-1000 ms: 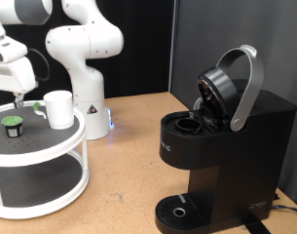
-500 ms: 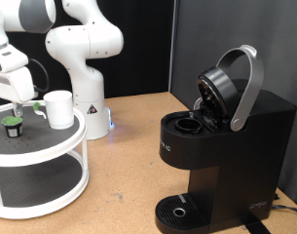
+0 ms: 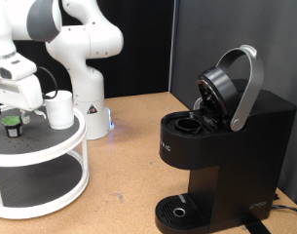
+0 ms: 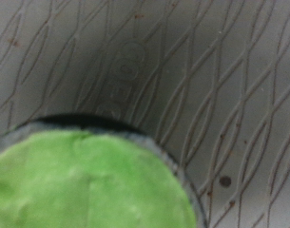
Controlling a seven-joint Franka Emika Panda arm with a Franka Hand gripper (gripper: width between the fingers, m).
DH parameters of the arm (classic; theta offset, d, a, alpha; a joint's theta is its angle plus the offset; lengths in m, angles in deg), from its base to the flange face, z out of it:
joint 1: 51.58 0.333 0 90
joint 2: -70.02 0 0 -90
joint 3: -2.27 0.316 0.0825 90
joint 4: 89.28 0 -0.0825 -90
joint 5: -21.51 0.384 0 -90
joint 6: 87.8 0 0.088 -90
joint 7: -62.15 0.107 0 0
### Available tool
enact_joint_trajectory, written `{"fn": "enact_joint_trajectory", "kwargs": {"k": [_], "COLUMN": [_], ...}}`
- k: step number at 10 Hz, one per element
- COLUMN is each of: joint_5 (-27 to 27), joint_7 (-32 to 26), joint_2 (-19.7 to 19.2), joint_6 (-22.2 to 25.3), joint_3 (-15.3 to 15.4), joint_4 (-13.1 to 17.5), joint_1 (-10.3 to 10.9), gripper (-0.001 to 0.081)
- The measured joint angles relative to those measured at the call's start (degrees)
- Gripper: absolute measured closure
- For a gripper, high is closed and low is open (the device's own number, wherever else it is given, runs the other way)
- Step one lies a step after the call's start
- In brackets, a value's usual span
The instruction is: Make a cup of coffee with the keurig machine
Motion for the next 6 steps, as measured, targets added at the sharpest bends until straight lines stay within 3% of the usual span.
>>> {"fn": "enact_joint_trajectory", "kwargs": {"k": [6], "joint_5": [-2.4], "joint_7": [0.0], "joint_2": [-0.1], "joint_6": [-2.1], "joint_3": [-0.7], "joint_4": [-3.0], "joint_1": [-0.1], "gripper": [0.0003]}}
